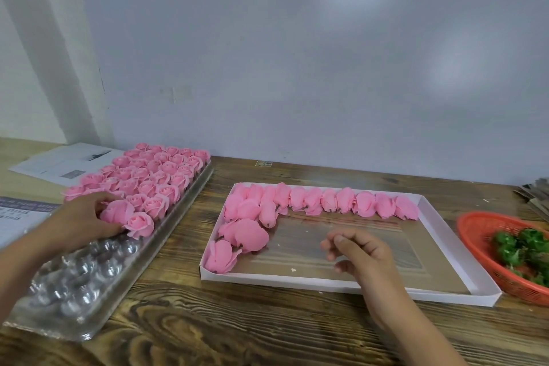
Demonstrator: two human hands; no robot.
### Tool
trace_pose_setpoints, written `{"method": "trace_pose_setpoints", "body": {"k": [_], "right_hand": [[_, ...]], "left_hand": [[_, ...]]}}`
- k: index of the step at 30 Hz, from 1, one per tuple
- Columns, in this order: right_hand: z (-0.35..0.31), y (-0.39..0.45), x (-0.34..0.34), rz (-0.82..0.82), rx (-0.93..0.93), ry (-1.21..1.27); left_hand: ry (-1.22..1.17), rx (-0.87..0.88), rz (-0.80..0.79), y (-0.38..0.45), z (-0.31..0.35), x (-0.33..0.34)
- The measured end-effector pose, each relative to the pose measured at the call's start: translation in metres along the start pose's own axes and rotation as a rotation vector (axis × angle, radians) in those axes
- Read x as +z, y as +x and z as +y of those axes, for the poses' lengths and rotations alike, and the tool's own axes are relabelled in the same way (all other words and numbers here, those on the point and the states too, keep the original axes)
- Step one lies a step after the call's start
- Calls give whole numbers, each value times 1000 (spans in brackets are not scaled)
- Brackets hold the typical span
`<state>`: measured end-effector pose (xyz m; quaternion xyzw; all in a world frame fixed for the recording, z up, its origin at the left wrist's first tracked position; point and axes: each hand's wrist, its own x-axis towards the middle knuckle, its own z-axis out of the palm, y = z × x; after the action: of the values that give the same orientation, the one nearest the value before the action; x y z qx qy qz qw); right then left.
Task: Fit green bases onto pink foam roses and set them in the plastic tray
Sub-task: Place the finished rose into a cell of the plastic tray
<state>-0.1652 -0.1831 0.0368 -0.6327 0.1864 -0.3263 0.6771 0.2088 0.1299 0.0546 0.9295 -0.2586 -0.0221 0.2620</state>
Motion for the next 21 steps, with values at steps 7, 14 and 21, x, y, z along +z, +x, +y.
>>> {"method": "trace_pose_setpoints", "body": {"k": [7,14,21], "right_hand": [[3,1,0,1,-4,12],[3,1,0,14,-5,25],[2,1,1,15,-10,23]], "left_hand": [[-5,37,-66,0,-3,-5],[-124,23,-67,1,-11,-2],[-50,37,-76,3,-14,-8]]}}
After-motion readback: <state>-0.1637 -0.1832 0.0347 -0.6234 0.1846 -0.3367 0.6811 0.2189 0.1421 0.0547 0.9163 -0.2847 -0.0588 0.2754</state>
